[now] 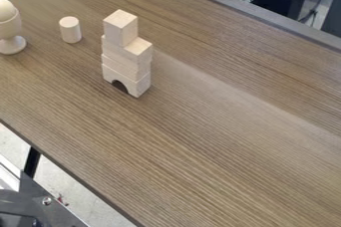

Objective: Move the cube to the top left of the table

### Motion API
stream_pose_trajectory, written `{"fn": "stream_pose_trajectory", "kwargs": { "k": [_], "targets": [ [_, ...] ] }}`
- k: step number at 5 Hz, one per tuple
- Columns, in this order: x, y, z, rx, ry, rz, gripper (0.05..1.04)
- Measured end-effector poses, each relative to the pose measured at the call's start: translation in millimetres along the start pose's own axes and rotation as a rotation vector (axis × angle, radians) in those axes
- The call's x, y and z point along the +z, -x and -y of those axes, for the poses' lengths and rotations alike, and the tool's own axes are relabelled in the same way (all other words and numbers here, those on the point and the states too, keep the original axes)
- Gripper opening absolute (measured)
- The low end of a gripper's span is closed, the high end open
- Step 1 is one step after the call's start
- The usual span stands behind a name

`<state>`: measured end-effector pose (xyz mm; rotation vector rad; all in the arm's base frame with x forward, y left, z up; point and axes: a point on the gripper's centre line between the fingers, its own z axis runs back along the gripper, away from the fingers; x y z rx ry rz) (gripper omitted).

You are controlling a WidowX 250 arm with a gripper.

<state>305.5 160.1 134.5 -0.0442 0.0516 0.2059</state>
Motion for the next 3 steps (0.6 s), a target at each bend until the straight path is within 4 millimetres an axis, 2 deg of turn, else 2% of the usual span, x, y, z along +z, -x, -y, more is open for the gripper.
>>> {"fn": "stream_pose_trajectory", "kwargs": {
  "k": [2, 3],
  "targets": [
    [-4.7, 25.6, 29.4, -0.089, 0.008, -0.01, 1.0],
    [-9.7, 32.8, 34.5, -0.097, -0.001, 0.001, 1.0]
  ]
}}
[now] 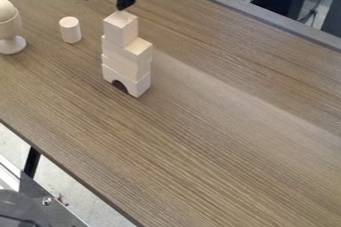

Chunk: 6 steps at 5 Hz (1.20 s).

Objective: Move the cube to the top left of the table

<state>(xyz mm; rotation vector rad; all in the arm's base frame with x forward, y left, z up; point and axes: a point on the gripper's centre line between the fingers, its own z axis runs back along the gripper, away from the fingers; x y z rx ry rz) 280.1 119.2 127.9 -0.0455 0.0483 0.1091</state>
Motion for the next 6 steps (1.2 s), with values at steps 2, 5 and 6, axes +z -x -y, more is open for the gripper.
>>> {"fn": "stream_pose_trajectory", "kwargs": {
  "k": [2, 5, 6],
  "targets": [
    [-3.9, 5.2, 6.4, 0.006, 0.012, 0.028, 1.0],
    [-3.7, 9.8, 15.5, -0.014, 0.007, 0.038, 1.0],
    [-6.0, 9.2, 16.3, -0.013, -0.002, 0.041, 1.0]
  ]
}}
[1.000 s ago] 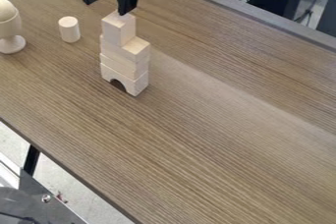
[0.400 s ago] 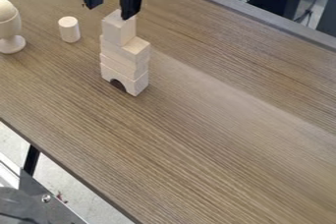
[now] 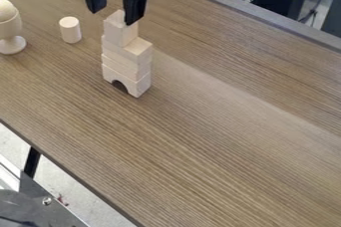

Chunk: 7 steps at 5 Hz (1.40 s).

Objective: Move the cube to the top left of the table

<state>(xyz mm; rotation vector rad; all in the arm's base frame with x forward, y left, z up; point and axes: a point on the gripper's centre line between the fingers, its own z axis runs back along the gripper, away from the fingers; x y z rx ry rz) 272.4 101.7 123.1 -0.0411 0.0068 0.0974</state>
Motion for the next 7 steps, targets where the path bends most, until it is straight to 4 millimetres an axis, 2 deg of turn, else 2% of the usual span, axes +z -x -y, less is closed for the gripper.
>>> {"fn": "stream_pose_trajectory", "kwargs": {
  "k": [1, 2, 3, 5, 6, 7],
  "targets": [
    [-9.3, -1.6, 1.7, -0.016, -0.043, 0.001, 0.967],
    [-23.4, -3.3, 2.4, -0.019, -0.044, -0.012, 0.833],
    [-24.2, -3.9, 1.5, 0.009, -0.044, -0.006, 0.59],
    [-17.7, -4.6, 4.9, 0.002, 0.004, -0.009, 0.588],
    [4.0, -15.9, -1.6, 0.029, 0.042, 0.036, 0.588],
    [24.9, -39.0, -16.9, 0.069, 0.038, 0.085, 0.588]
  ]
}}
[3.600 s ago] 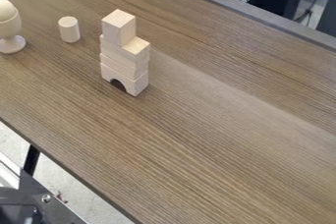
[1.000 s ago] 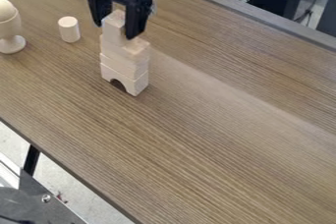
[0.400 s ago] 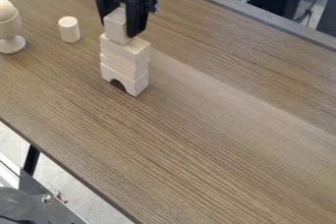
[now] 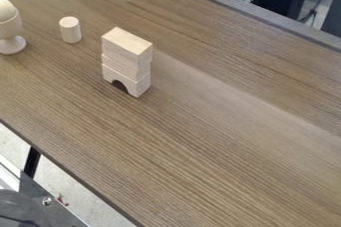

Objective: Move the cube to the top left of the table

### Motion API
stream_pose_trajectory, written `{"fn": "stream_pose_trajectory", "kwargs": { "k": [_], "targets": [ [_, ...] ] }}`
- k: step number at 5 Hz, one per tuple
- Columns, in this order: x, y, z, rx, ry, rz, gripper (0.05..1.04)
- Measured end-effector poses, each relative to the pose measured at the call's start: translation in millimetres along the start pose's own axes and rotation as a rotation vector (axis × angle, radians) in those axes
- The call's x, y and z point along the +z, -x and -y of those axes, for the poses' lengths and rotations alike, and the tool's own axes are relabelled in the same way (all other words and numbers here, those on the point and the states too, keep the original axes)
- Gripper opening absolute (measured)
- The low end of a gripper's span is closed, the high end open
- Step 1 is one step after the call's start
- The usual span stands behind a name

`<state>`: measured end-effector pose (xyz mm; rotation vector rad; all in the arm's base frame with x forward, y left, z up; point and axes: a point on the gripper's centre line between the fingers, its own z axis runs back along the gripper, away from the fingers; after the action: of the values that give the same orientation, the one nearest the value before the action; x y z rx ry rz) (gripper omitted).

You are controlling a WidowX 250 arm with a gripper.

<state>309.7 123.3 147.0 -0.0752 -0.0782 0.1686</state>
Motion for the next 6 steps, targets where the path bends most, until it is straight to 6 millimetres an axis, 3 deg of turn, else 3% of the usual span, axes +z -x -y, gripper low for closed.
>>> {"fn": "stream_pose_trajectory", "kwargs": {
  "k": [1, 3, 4, 5, 6],
  "targets": [
    [-17.4, -28.3, -25.4, 0.055, -0.043, -0.024, 0.588],
    [-72.5, -76.1, -67.4, 0.091, -0.132, -0.083, 0.587],
    [-84.5, -87.2, -79.2, 0.092, -0.152, -0.11, 0.587],
    [-94.6, -83.2, -90.6, 0.112, -0.149, -0.176, 0.627],
    [-98.1, -74.1, -94.3, 0.142, -0.128, -0.223, 0.736]
  ]
}}
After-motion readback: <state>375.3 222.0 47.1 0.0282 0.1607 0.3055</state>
